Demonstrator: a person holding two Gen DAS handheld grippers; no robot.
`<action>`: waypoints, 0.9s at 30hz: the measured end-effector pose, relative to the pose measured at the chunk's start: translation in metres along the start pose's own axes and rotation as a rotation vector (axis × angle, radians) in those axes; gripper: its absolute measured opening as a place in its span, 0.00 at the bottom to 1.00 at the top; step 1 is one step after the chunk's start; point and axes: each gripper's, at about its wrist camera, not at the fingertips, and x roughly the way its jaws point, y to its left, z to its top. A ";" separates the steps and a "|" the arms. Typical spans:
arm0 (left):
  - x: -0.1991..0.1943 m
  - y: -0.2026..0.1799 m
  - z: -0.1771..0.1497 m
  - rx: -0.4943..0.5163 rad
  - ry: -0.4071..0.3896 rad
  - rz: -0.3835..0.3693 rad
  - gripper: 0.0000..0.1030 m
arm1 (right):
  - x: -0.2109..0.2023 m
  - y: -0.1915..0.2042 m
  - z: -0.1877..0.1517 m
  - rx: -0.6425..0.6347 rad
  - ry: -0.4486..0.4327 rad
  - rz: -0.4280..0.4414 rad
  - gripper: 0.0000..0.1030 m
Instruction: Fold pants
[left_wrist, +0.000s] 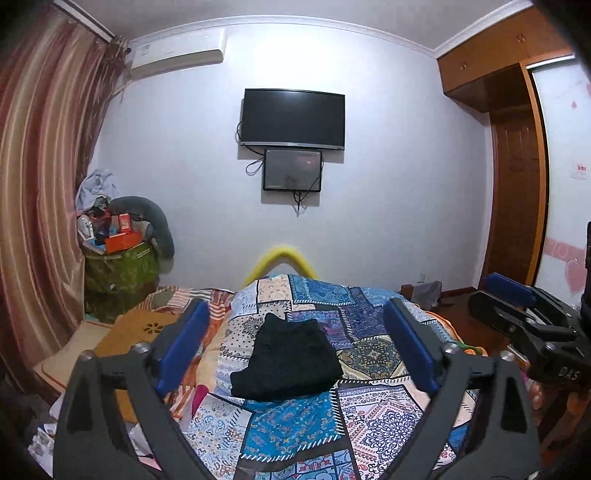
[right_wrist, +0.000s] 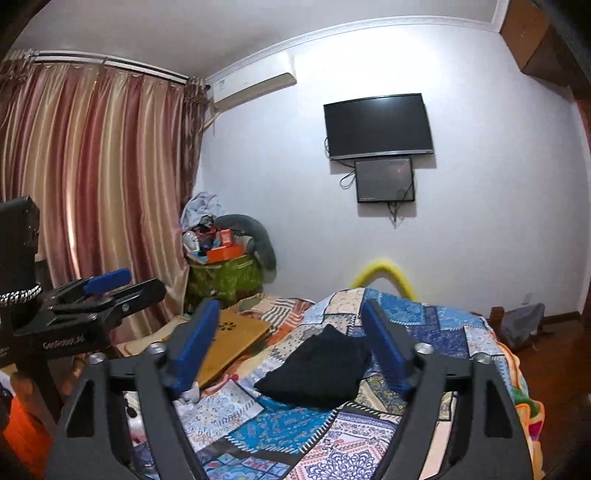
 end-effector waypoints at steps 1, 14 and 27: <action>0.000 0.001 -0.001 -0.009 -0.001 0.000 0.98 | 0.000 0.000 0.000 0.001 -0.003 -0.014 0.92; -0.004 -0.007 -0.014 0.022 0.002 0.018 0.99 | -0.003 -0.002 -0.005 0.021 0.004 -0.049 0.99; 0.002 -0.003 -0.018 -0.014 0.024 0.005 1.00 | -0.003 0.000 -0.011 0.019 0.036 -0.050 0.99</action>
